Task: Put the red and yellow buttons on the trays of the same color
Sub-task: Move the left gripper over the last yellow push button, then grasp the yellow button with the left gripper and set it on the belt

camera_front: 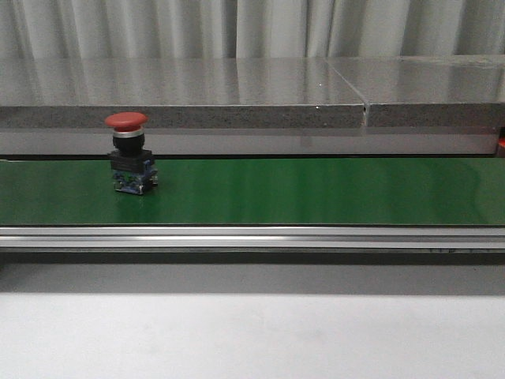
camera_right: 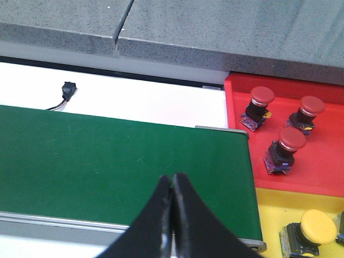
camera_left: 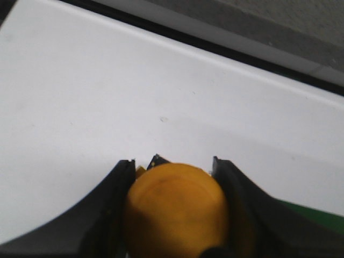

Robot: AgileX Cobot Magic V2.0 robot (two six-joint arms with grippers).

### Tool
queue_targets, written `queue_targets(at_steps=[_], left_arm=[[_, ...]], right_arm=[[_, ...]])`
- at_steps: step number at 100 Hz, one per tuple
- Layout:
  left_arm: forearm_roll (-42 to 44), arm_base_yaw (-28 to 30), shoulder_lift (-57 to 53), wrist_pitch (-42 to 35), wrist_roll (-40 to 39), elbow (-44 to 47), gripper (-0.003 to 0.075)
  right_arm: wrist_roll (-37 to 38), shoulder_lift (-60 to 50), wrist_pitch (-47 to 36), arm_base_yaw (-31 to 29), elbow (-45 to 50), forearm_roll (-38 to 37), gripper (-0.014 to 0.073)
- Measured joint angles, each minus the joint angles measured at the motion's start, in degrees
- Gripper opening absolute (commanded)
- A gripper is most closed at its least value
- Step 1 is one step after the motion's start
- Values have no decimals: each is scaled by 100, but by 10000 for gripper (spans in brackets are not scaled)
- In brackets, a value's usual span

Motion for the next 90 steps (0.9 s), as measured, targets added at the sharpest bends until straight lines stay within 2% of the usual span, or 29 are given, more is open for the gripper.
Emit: queue_targets(at_steps=[20,41,80,90], left_arm=[[46,-562,-473,-247,0,978,-19],[210,-833,-494,-531,0,1570,-19],[577,-860,-483,-672,160,1778,-18],[587,-860,-374,-684,195,1778,15]], right_arm=[[0,0,0,0,0,0,-68],[0,0,0,0,0,0,-68],[0,0,0,0,0,0,-68],[0,0,0,0,0,0,-68]])
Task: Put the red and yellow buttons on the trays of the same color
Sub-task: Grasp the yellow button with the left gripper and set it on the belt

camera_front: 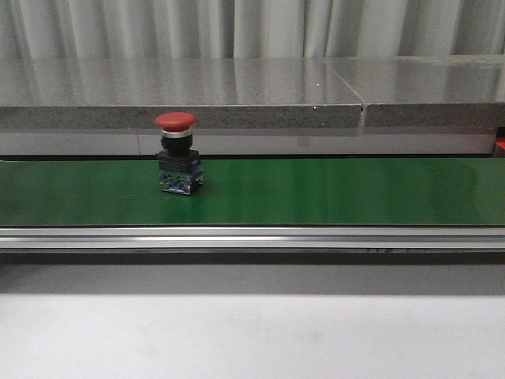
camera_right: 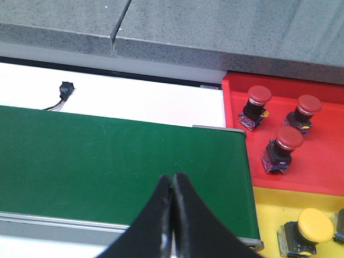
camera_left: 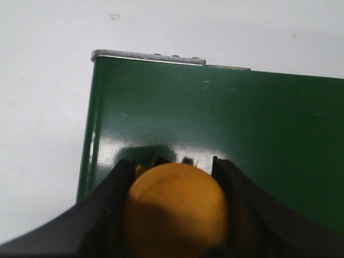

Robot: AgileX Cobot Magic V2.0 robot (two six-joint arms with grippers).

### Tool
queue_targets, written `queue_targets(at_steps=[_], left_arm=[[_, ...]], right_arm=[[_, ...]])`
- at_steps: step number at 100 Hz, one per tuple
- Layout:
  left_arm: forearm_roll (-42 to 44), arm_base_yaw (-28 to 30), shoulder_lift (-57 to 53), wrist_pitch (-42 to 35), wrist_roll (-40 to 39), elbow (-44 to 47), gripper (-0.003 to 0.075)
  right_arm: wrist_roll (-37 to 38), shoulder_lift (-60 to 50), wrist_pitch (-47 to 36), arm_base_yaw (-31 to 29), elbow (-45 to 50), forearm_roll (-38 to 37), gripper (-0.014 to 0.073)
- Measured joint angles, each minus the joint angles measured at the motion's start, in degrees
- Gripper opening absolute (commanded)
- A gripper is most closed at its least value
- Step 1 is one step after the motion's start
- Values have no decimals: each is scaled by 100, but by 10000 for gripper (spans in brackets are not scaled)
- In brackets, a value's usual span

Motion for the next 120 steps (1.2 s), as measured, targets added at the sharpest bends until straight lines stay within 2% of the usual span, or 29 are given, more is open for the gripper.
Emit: queue_targets(at_steps=[10,29,39,77,120], left_arm=[[0,0,100,0,3,20,137],[-71,-51,102,10,12,20,522],[-85,-87,102,10,12,20,628],[-130,-292,-153,42,12,-553,627],[-138,-1268,-1999,55,12,-551,620]], right_arm=[[0,0,0,0,0,0,-68],[0,0,0,0,0,0,-68],[0,0,0,0,0,0,-68],[0,0,0,0,0,0,-68],[0,0,0,0,0,0,-68]])
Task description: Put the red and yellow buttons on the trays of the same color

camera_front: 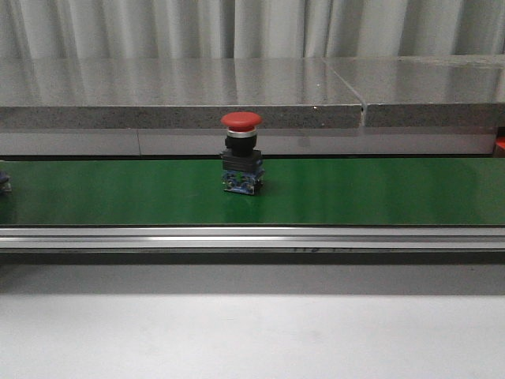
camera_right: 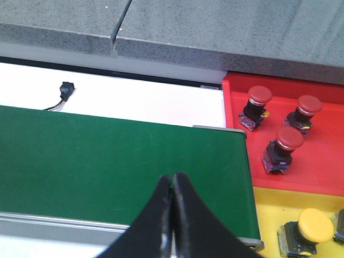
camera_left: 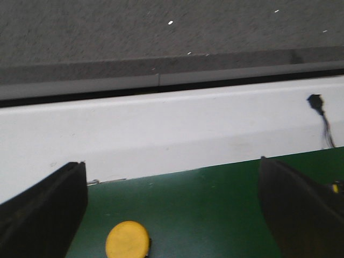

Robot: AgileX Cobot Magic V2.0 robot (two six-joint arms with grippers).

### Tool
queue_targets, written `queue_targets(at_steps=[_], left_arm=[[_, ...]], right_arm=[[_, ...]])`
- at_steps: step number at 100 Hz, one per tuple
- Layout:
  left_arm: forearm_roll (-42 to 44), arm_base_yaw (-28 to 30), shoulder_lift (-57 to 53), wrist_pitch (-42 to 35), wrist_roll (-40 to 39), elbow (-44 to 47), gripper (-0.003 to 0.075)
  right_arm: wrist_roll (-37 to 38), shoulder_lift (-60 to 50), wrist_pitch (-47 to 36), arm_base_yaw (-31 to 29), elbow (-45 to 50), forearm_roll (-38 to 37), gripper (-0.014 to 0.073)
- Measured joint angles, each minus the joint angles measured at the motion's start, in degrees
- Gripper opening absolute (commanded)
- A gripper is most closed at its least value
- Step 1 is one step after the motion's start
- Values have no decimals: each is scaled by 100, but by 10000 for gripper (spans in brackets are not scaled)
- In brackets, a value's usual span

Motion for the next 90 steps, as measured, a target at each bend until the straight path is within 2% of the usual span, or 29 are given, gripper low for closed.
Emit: queue_targets(at_steps=[15,48,58,72,90], left_arm=[[0,-168,-760,-168,0,444,620],[66,-175,-2615,-648,-113,2264,618],[66,-175,-3165,-671,-234,2781,589],[75,-175,-3776,-685,-320,3427,447],[75,-175,-4295,-690,-379,3947,136]], right_arm=[[0,0,0,0,0,0,-68],[0,0,0,0,0,0,-68],[0,0,0,0,0,0,-68],[0,0,0,0,0,0,-68],[0,0,0,0,0,0,-68]])
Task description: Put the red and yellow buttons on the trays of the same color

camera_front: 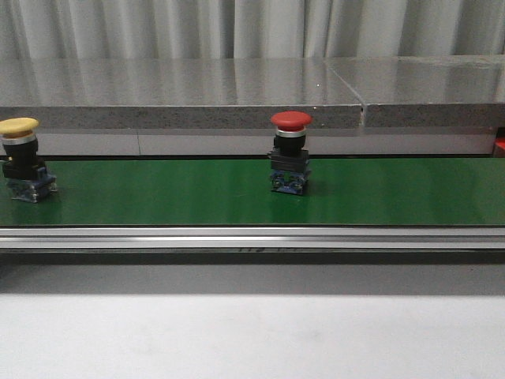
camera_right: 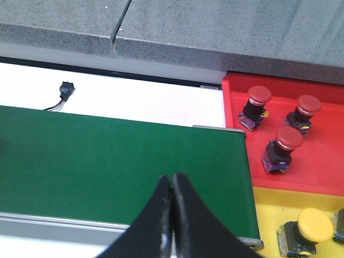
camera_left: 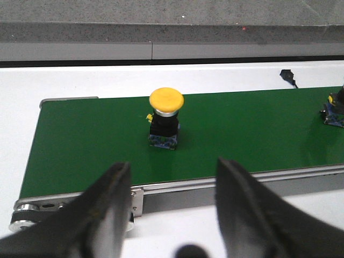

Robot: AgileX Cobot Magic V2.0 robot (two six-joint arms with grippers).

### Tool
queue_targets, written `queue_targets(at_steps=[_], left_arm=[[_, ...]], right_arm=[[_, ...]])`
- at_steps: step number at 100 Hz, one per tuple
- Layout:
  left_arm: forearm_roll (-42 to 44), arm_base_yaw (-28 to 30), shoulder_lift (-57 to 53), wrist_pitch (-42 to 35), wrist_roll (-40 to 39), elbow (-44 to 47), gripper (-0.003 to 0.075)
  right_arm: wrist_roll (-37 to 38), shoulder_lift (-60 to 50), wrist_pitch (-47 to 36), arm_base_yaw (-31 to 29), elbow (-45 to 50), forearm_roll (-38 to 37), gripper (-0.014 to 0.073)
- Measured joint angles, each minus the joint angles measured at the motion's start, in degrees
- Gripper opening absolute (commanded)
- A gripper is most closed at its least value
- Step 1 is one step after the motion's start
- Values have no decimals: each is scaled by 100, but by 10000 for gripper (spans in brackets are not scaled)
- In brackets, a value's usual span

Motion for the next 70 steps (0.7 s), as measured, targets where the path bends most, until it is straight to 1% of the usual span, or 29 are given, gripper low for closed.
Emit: queue_targets(at_steps=[1,9,24,31,36,41,45,46,48,49,50,53,55,58,59,70], left_arm=[[0,0,-23,0,-11,2,111],[4,0,-93,0,-16,74,-18],[13,0,-127,-40,-26,83,-19],[13,0,-127,-49,-26,83,-19],[13,0,-127,-49,-26,83,-19],[13,0,-127,-49,-26,83,-19],[13,0,-127,-49,-26,83,-19],[13,0,-127,-49,-26,83,-19],[13,0,-127,-49,-26,83,-19],[13,0,-127,-49,-26,83,-19],[13,0,-127,-49,-26,83,-19],[13,0,-127,-49,-26,83,-19],[13,0,-127,-49,-26,83,-19],[13,0,-127,-49,-26,83,-19],[13,0,-127,-49,-26,83,-19],[13,0,-127,-49,-26,83,-19]], right_arm=[[0,0,0,0,0,0,-68],[0,0,0,0,0,0,-68],[0,0,0,0,0,0,-64],[0,0,0,0,0,0,-30],[0,0,0,0,0,0,35],[0,0,24,0,0,0,138],[0,0,34,0,0,0,254],[0,0,38,0,0,0,297],[0,0,48,0,0,0,342],[0,0,48,0,0,0,388],[0,0,60,0,0,0,412],[0,0,67,0,0,11,523],[0,0,73,0,0,41,564],[0,0,88,0,0,86,655],[0,0,101,0,0,115,671],[0,0,184,0,0,313,627]])
